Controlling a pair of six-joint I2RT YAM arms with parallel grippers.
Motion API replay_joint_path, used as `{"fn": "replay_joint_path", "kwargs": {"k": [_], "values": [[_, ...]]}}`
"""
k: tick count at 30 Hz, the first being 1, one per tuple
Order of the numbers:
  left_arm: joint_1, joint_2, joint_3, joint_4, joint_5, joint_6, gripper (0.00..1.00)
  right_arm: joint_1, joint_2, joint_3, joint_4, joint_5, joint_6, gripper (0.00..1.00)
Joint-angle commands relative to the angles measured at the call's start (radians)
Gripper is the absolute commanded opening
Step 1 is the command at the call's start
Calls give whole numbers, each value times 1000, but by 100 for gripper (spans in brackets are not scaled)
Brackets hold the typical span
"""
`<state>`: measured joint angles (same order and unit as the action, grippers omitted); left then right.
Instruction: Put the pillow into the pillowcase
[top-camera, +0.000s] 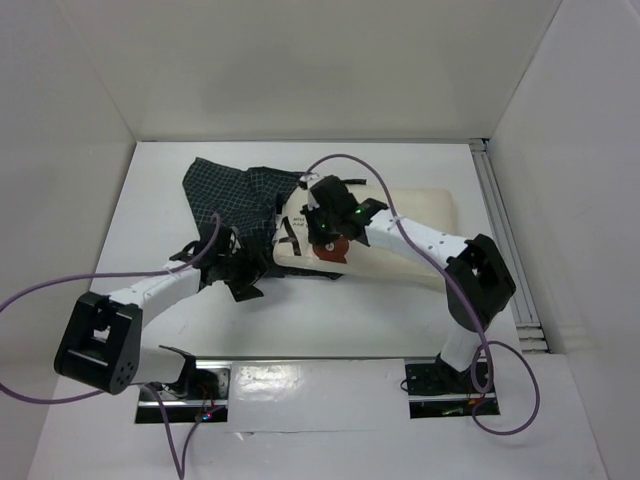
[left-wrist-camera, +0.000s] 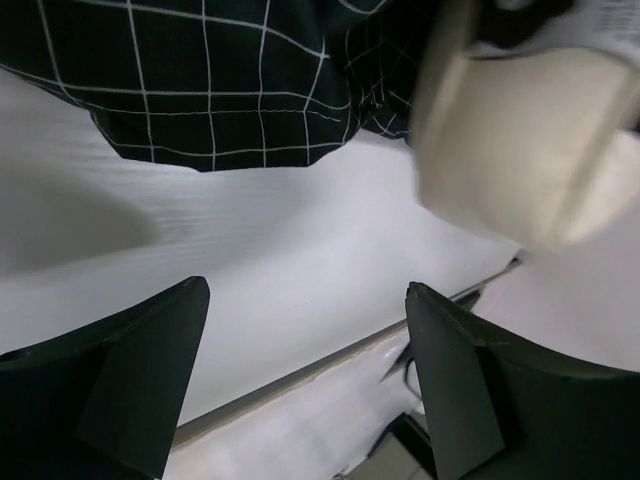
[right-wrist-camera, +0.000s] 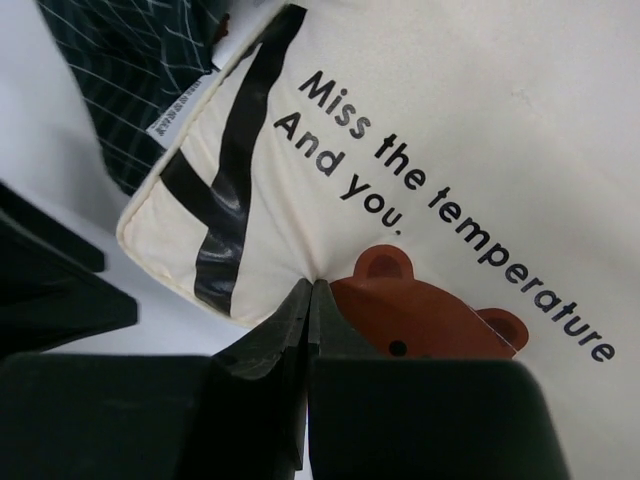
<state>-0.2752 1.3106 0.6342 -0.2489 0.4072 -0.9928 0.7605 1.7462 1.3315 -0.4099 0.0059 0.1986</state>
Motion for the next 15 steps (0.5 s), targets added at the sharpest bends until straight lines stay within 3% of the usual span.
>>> {"fn": "replay_joint_path", "kwargs": {"k": [1,6,15], "values": [[-28,39,-36,221,55,-124,93,-97,-82,31,85,-157,21,0],[-39,108,-27,292,-62,-153,84,-145,-62,43,92,-257,30,0],[-71,251,33,397,-173,-242,84,-164,-51,83,71,-290,30,0]]}}
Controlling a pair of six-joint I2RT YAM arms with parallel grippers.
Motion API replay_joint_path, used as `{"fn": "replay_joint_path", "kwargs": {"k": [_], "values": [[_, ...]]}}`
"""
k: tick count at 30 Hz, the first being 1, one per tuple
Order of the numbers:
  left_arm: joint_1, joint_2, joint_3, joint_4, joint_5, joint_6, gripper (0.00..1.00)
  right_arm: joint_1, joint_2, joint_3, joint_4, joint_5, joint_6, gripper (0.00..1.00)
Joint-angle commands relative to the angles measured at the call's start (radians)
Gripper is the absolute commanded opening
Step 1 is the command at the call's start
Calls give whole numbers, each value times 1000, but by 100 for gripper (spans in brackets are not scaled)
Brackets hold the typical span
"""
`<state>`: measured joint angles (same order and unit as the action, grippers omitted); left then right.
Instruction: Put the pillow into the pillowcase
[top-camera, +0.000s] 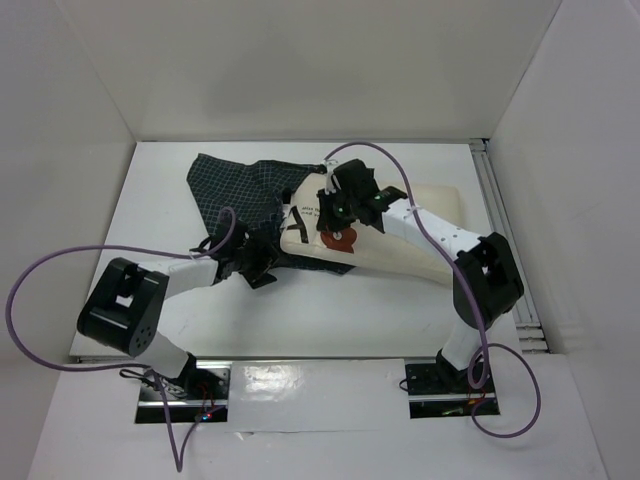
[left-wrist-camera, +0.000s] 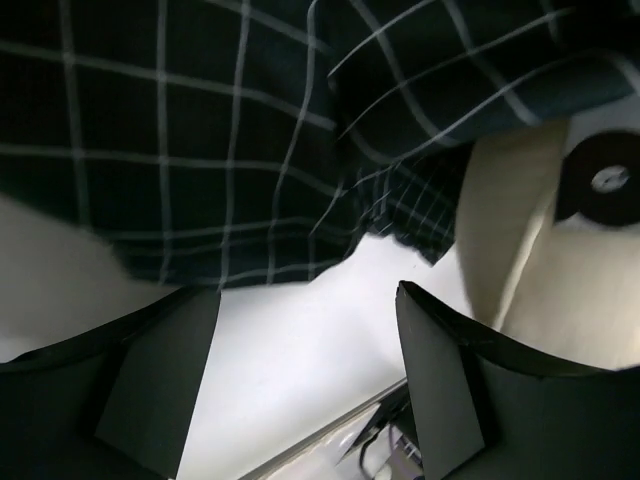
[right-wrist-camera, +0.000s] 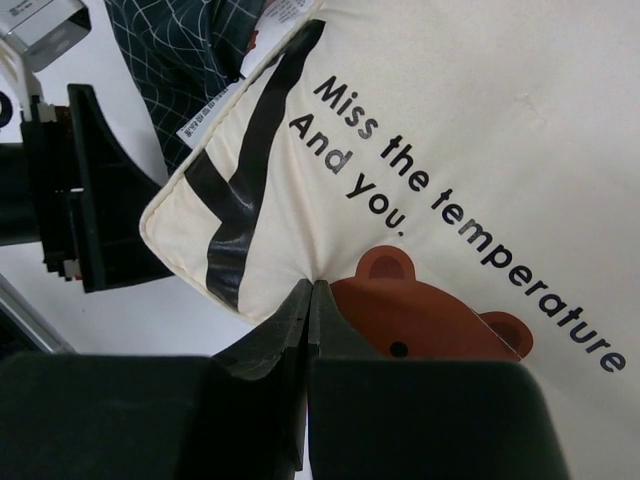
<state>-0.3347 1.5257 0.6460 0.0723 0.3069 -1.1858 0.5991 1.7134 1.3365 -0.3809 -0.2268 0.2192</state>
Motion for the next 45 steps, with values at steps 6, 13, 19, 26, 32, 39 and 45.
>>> {"fn": "replay_joint_path", "kwargs": {"k": [6,13,19,26,32,39,45], "values": [[-30,119,92,76,-121,-104,73,-12,-9,96,23,-48,9,0],[-49,116,121,-22,-184,-124,20,-12,-9,105,5,-39,9,0],[-40,35,142,-166,-152,-5,0,-12,0,141,-26,-3,9,0],[10,-25,118,-223,41,146,0,-21,41,263,-107,20,9,0],[37,-78,80,-304,72,244,0,1,138,254,-110,41,40,0],[120,-145,61,-377,49,327,0,1,192,107,5,-19,101,0],[157,-176,116,-480,-1,409,10,10,137,33,39,-63,132,0]]}}
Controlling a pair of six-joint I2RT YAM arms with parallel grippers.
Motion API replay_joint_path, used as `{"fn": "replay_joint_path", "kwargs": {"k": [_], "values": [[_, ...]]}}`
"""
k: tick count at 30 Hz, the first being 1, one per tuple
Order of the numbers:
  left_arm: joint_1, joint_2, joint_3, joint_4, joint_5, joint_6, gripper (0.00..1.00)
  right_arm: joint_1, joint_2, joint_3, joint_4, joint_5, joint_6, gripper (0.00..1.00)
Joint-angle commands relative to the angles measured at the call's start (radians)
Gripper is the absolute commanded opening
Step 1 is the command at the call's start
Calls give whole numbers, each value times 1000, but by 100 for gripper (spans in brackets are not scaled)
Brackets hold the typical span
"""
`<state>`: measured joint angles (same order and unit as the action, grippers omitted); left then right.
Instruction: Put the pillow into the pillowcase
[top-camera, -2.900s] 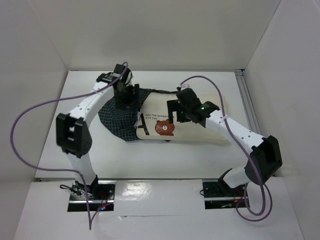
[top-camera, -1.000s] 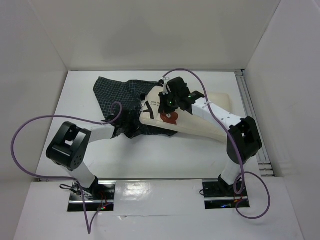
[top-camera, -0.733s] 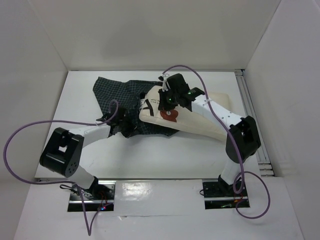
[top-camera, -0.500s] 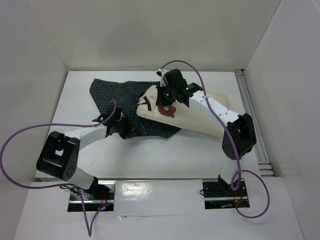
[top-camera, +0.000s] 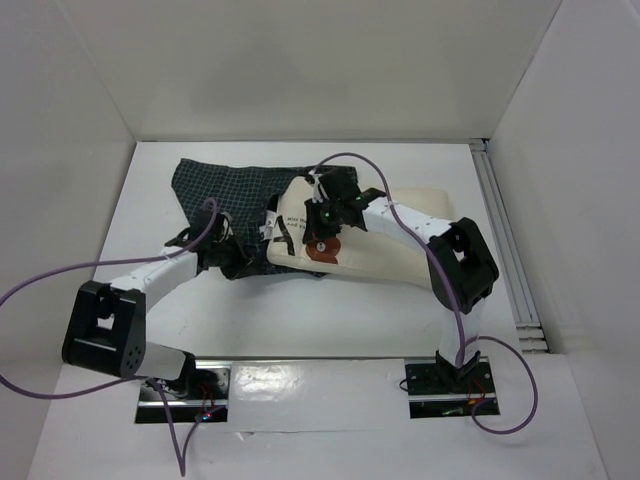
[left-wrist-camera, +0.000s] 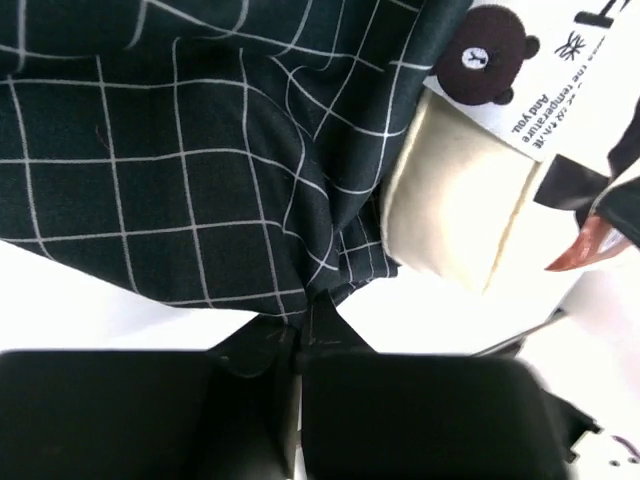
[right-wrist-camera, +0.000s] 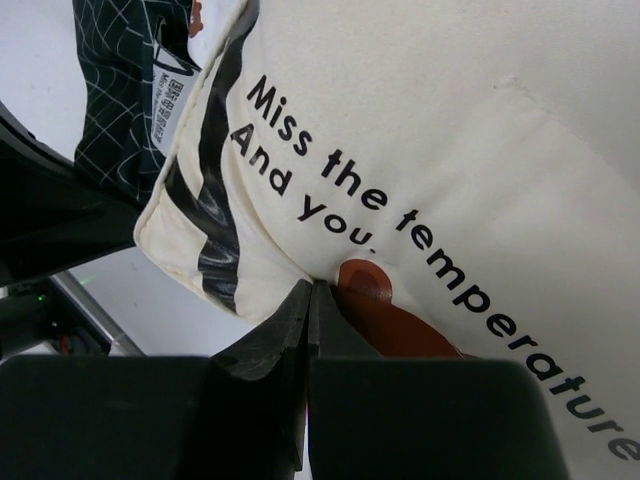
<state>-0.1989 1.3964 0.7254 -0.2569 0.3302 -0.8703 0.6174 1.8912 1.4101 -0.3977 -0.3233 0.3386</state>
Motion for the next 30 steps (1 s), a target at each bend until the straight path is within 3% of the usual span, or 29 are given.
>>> {"fn": "replay_joint_path", "kwargs": {"k": [1,5,7,11,17,22,27,30], "values": [[21,-56,51,-162,-36,103,16,-8,-41,-40,56,24,13,0],[21,-80,132,-215,-66,139,66,1,-32,-59,56,10,4,0],[21,-80,169,-237,-91,152,81,1,-23,-59,56,-2,4,0],[21,-44,270,-252,-129,174,73,1,-3,-48,56,-17,4,0],[21,163,402,-219,-175,186,77,1,6,-39,56,-26,4,0],[12,237,442,-200,-215,197,80,10,6,-30,45,-26,-6,0],[3,279,451,-182,-214,197,69,10,6,-19,36,-26,-6,0],[3,308,451,-160,-201,197,68,10,6,-19,36,-26,-6,0]]}}
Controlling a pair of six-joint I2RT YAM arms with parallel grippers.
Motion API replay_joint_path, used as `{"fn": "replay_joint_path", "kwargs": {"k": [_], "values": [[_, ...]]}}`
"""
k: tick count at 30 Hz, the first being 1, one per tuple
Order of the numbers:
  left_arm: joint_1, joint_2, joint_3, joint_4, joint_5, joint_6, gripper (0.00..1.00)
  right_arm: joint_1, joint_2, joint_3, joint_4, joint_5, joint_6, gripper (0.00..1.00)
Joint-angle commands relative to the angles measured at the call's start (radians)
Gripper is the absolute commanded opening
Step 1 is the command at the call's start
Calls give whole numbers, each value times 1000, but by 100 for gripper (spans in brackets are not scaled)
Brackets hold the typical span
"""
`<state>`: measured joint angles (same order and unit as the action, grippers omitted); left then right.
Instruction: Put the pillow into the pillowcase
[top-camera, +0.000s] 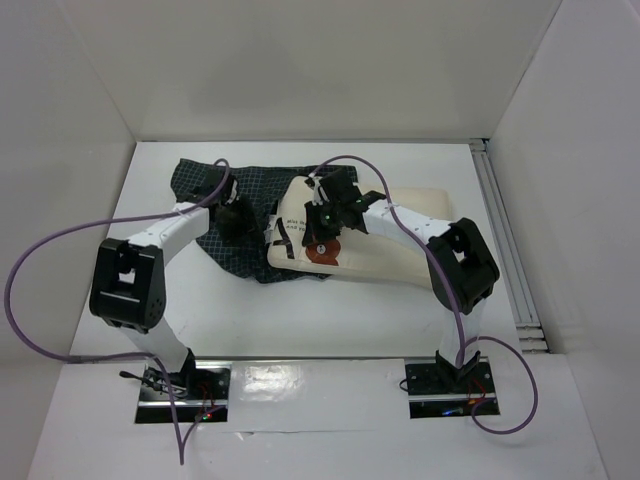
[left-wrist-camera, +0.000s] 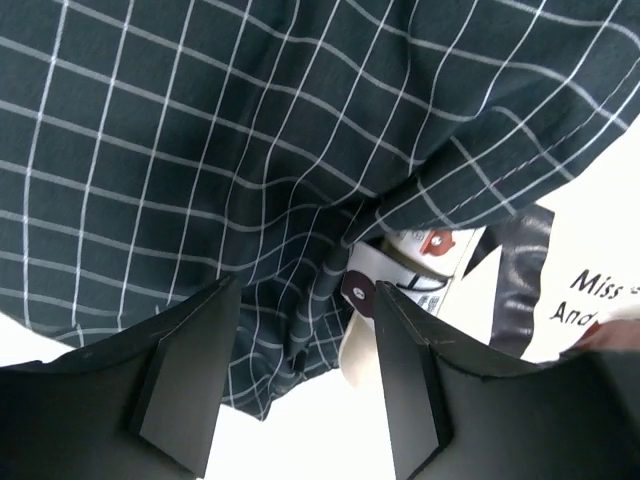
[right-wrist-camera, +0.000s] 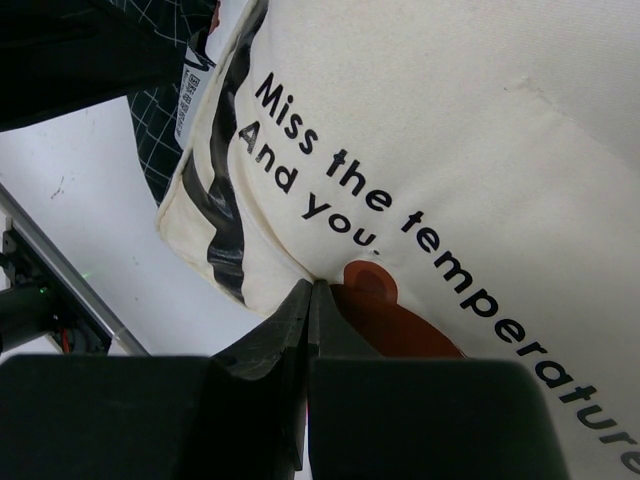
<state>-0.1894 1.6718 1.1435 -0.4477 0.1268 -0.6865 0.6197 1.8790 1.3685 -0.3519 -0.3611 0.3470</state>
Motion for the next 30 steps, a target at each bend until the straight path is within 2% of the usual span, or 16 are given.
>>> {"fn": "replay_joint_path", "kwargs": {"k": [1,5,10,11,14,15,16,23,30], "values": [[-7,32,33,30,2,13,68,8,19,23,-10,11,-14,0],[-18,74,42,30,2,13,66,8,19,23,-21,21,-14,0],[-18,83,42,41,-9,4,52,8,19,34,-21,30,-14,0],[-18,83,42,41,-9,4,42,8,19,34,-30,30,-14,0],[-18,72,51,23,-18,4,21,8,19,43,-30,30,-14,0],[-18,63,51,14,-18,4,5,8,28,43,-39,30,-14,0],[-18,54,65,4,-18,4,0,8,28,52,-39,39,-14,0],[-18,-32,93,-94,48,85,0,-3,49,141,-84,57,58,0],[-18,-96,51,-157,152,153,0,-49,49,150,-21,-50,150,0]]}}
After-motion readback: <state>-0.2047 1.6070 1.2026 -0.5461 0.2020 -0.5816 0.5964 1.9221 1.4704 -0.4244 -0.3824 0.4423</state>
